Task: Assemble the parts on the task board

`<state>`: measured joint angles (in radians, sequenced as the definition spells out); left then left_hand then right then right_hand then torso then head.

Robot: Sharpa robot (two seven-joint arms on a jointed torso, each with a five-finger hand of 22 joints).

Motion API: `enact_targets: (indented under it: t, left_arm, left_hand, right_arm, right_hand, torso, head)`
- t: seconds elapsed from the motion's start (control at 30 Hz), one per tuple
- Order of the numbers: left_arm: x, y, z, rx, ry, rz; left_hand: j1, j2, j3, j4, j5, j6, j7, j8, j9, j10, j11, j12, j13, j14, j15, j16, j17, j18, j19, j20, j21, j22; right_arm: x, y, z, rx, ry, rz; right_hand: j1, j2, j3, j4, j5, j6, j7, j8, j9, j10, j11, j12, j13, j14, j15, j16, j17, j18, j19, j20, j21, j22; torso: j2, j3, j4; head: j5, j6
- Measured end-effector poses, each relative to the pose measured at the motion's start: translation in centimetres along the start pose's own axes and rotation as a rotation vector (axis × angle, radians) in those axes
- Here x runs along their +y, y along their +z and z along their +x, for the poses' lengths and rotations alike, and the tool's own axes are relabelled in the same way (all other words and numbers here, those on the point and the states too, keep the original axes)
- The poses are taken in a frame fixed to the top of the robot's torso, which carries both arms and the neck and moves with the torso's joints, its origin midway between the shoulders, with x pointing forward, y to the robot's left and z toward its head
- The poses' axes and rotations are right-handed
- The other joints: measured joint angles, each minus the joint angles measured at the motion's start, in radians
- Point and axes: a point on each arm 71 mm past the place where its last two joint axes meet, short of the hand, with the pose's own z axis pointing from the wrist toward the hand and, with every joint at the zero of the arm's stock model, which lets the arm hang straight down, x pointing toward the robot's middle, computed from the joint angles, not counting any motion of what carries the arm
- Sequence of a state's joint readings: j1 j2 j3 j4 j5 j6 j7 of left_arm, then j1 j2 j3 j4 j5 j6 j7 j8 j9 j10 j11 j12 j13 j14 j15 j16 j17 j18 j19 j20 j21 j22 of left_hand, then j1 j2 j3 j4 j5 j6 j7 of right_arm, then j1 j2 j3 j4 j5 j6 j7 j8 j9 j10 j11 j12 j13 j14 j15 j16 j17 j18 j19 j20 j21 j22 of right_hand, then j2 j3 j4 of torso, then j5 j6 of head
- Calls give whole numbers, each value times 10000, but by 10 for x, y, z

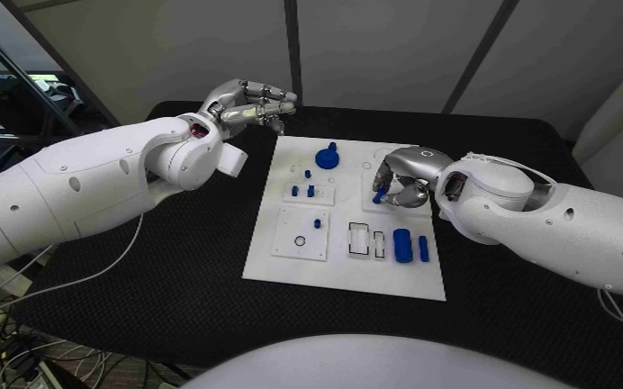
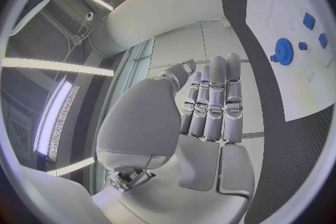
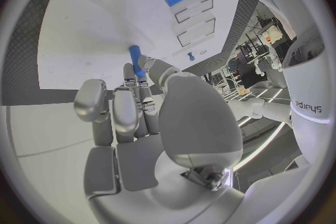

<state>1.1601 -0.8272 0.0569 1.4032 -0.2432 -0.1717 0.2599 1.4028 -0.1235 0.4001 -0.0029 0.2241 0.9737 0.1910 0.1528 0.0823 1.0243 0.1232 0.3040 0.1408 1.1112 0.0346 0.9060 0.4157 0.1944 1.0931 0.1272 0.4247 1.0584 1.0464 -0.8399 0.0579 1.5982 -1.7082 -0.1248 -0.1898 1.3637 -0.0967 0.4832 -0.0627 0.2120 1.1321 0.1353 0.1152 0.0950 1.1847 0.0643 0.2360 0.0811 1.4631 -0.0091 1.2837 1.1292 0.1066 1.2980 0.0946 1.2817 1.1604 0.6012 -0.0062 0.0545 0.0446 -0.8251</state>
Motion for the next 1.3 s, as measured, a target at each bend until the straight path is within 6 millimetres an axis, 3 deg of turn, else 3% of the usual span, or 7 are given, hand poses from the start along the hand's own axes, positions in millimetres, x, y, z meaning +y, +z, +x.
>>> enact_targets:
  t: [0.03,0.37,0.7,0.97,1.3]
  left_arm:
    - [0,0,0,-2,0,-1]
    - [0,1,1,1,-3,-1]
    - [0,3,4,60,-28,10]
    - [0,6,9,139,-60,36]
    - [0,8,12,190,-82,58]
  left_hand:
    - [0,0,0,0,0,0,0,0,0,0,0,0,0,0,0,0,0,0,0,0,0,0]
    - [0,0,0,0,0,0,0,0,0,1,1,0,0,0,0,0,1,0,0,0,0,1]
    - [0,0,0,0,0,0,0,39,1,1,1,0,0,0,0,0,2,0,0,0,0,-12]
    - [1,0,0,0,0,1,0,39,1,2,2,0,0,0,0,1,-7,0,0,0,0,-12]
    - [0,0,0,0,0,0,0,39,2,2,2,0,0,0,0,1,-7,0,0,0,0,-11]
  right_arm:
    - [1,-2,-1,-85,20,-34]
    - [23,-15,-23,-867,205,-680]
    - [77,-6,-31,-1223,533,-1999]
    - [122,7,-8,-826,652,-3203]
    - [139,18,26,-232,710,-3666]
  right_hand:
    - [11,11,0,0,20,0,0,0,1,-1,0,-1,0,0,0,0,0,-66,0,0,0,5]
    - [11,11,-12,-12,52,32,-32,-3,3,19,-19,-6,-3,0,0,39,37,-64,0,0,39,43]
    - [11,10,15,-39,106,64,-3,9,4,57,-16,-13,-9,37,-36,39,55,-62,0,1,40,63]
    - [26,24,15,-40,157,63,-3,9,8,73,0,-18,-18,37,-36,79,54,-61,0,1,39,74]
    - [66,64,39,-65,157,58,-3,7,7,71,1,-77,-16,37,-36,79,53,-61,-1,0,39,62]
  torso:
    - [-1,0,-1]
    - [-4,3,8]
    - [3,-12,9]
    - [7,-16,26]
    - [7,-10,15]
  head:
    - [0,0]
    - [4,25]
    - [47,-30]
    - [194,-31]
    - [386,-74]
